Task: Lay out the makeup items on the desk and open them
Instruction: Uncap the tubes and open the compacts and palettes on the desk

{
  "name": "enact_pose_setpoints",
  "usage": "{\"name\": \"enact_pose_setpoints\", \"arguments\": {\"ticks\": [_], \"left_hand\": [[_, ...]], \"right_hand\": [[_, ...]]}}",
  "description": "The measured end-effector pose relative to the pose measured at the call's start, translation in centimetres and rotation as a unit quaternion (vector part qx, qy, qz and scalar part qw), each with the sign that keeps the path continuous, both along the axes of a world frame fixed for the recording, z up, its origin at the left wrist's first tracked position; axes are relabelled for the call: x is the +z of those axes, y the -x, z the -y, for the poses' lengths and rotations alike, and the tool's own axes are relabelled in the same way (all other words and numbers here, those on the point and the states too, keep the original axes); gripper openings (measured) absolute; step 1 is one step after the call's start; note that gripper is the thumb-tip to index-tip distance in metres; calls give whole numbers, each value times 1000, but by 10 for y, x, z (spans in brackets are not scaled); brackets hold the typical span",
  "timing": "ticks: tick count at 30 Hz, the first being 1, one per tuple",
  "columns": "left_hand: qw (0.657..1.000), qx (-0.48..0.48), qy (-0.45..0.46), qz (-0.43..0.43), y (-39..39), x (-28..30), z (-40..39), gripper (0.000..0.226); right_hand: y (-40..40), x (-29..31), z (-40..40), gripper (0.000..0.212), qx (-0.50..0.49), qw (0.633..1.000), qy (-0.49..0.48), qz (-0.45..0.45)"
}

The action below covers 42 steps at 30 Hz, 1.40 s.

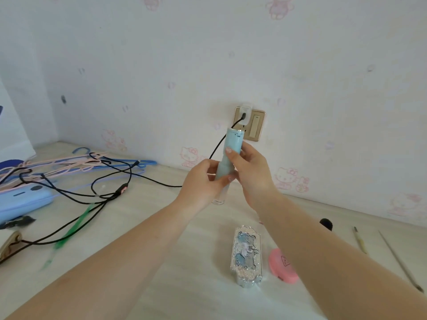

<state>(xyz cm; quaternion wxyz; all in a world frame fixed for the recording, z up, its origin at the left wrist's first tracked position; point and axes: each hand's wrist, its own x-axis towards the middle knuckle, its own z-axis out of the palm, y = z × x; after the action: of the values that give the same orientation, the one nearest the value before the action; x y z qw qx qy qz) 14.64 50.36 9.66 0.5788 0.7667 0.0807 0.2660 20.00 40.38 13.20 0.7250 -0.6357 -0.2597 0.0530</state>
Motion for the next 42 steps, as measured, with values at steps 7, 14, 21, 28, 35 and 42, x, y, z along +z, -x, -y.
{"name": "enact_pose_setpoints", "arguments": {"ticks": [7,14,21,28,35,42], "left_hand": [[997,55,48,-15,-20,-40,-26,29],[996,65,55,-28,-32,-68,-40,33],[997,60,39,-23,-37,-77,-42,42],[997,68,30,-21,-37,-80,-44,44],[997,65,34,-12,-35,-85,-40,51],[986,130,93,45,-8,-83,-33,51]], "right_hand": [[-60,10,11,33,-76,969,209,105],[-76,-12,15,34,-39,833,501,230],[-67,-47,-5,47,15,767,577,280],[-67,-63,-15,52,25,753,590,292],[-65,-71,-16,65,26,755,591,282],[-58,-42,18,66,-7,796,536,283]]}}
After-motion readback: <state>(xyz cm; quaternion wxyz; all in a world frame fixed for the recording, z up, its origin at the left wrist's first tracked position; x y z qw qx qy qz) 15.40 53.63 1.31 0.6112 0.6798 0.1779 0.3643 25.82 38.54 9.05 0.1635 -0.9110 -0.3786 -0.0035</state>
